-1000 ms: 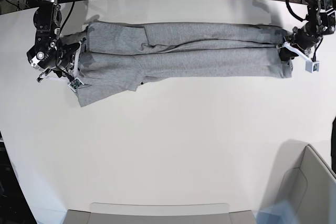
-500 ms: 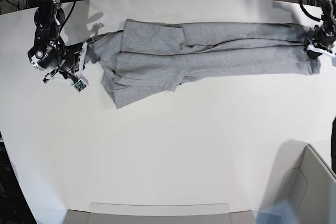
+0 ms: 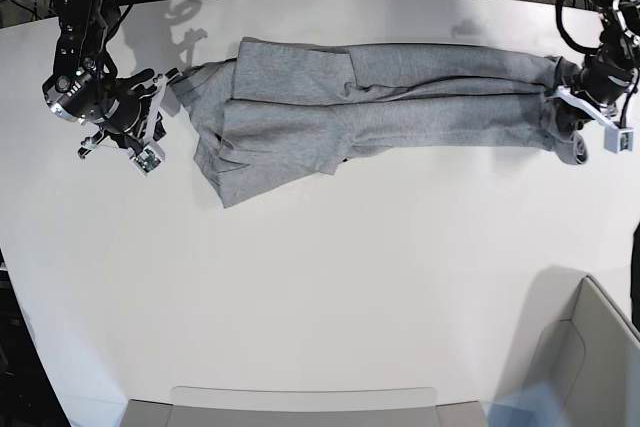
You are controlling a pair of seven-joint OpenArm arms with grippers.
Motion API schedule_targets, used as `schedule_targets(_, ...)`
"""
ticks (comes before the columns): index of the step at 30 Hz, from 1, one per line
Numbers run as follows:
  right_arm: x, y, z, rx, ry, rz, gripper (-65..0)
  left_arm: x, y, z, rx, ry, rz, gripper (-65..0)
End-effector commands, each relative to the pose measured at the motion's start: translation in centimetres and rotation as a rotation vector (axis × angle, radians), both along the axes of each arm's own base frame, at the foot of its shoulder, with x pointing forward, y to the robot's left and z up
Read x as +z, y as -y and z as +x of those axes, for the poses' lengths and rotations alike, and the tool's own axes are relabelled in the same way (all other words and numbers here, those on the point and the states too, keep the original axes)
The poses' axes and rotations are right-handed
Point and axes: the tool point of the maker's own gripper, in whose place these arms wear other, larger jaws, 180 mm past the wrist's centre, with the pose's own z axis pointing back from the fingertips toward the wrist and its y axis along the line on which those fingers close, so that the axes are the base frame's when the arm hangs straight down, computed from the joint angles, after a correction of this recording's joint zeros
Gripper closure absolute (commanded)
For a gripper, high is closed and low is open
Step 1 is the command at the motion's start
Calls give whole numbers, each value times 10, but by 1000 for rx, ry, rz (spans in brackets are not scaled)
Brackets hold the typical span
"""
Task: Fold the T-shirt properly
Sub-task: 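Fold the strip end with the left gripper toward the right gripper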
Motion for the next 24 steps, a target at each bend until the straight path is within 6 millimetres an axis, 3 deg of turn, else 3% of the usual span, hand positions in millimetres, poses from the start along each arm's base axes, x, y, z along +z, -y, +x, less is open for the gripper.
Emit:
schedule_targets(1,11,4,7,13,38,-9,0,19,13,11,-38,71,-2,0)
schedule_targets(6,11,7,6,10,37,-16,0,9,50,3,-3,87,-112,0)
schedule_targets(12,8,7,2,11,24,-17,0,0,111,10,18,61,-265,0)
schedule_targets(18,6,7,0,12,20,-15,0,-8,153,14,49,42,-390,0)
schedule_targets(24,6,7,-1,12,19,-16,0,-20,192,18,-36,0,-329,0)
